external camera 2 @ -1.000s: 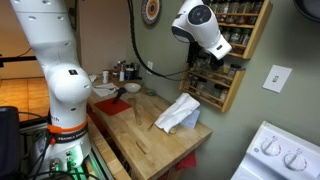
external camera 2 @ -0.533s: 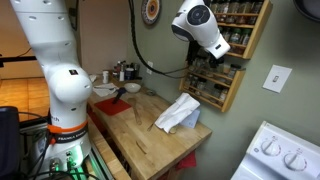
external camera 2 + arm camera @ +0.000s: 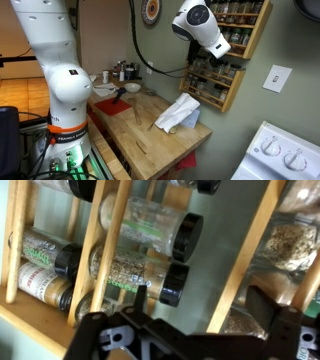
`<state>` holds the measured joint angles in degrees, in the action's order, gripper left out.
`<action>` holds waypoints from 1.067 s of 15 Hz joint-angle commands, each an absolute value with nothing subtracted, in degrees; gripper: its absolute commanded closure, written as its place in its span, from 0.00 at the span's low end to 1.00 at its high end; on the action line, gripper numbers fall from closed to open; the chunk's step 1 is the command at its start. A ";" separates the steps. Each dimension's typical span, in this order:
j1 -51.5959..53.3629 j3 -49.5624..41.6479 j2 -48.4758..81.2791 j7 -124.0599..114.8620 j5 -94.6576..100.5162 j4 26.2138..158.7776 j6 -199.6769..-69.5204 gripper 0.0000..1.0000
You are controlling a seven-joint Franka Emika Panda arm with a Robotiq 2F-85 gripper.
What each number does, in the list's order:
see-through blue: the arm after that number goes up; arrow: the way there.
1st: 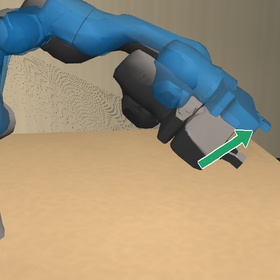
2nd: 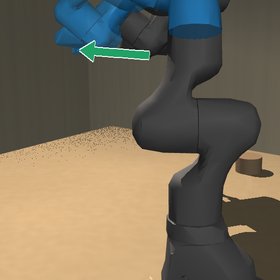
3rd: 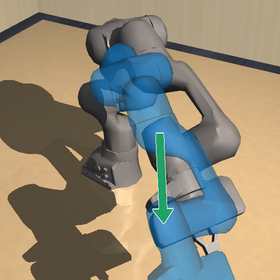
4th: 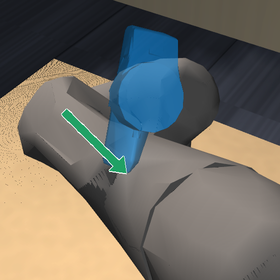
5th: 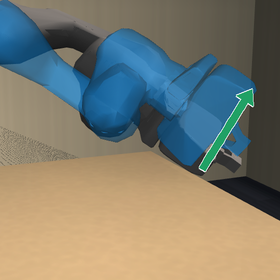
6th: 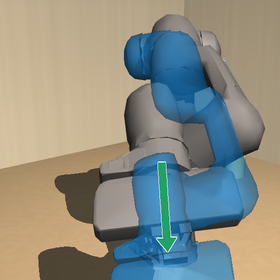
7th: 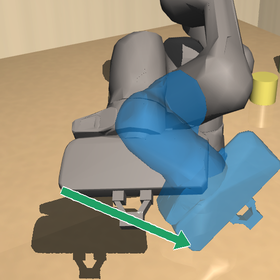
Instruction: Pick up the third spice bottle on the top shelf of the bottom spice rack and move it one bottle to the right
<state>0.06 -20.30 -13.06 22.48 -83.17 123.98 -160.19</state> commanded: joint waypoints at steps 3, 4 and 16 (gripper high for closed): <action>0.57 -20.33 -12.83 28.35 -90.56 122.71 -161.73 0.00; 0.39 -20.35 -12.93 29.06 -90.73 122.89 -161.55 0.00; -3.84 -21.87 -20.94 38.01 -71.45 130.31 -153.77 0.00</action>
<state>-2.19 -21.19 -15.97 35.73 -78.54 125.68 -158.67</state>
